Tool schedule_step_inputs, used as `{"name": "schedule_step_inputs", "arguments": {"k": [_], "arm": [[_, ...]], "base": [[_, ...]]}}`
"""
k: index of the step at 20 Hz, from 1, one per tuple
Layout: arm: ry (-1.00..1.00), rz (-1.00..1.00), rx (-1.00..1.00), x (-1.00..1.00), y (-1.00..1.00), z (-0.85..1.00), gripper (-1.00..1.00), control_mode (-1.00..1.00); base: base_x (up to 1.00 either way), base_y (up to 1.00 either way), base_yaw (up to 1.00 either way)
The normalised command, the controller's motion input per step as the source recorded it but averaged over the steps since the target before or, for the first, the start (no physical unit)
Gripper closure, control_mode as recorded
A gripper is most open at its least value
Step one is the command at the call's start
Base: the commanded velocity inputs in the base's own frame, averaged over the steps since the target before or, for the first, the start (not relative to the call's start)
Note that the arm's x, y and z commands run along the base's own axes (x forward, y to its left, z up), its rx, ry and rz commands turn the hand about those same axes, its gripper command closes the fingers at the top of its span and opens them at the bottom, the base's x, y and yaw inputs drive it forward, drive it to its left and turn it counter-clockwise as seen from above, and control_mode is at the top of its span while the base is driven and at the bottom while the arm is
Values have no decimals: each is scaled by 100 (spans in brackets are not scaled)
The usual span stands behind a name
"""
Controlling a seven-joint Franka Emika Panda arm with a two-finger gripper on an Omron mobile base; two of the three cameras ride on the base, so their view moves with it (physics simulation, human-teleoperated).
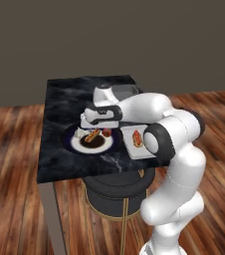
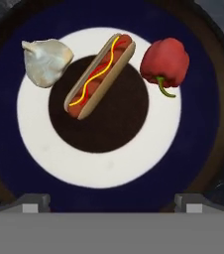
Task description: Place one cooked food and one vegetable from the large plate to each tupperware container.
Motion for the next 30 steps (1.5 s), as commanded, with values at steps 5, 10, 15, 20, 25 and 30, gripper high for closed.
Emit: {"name": "schedule_step_inputs", "arguments": {"k": [5,10,15,20,25,30], "arm": [[0,0,-2,4,-64,-4,-100,-100],[0,2,-8,34,-24,-16,-100,-100],[0,1,-6,35,-2,-26,-100,-100],[1,-1,0,32,0,0,-100,-100],[0,0,0,36,-1,-21,-100,-100],[0,0,0,24,0,-30,-100,-100]], "base": [[0,0,0],[0,0,0],[0,0,0],[0,0,0],[0,0,0],[0,0,0]]}}
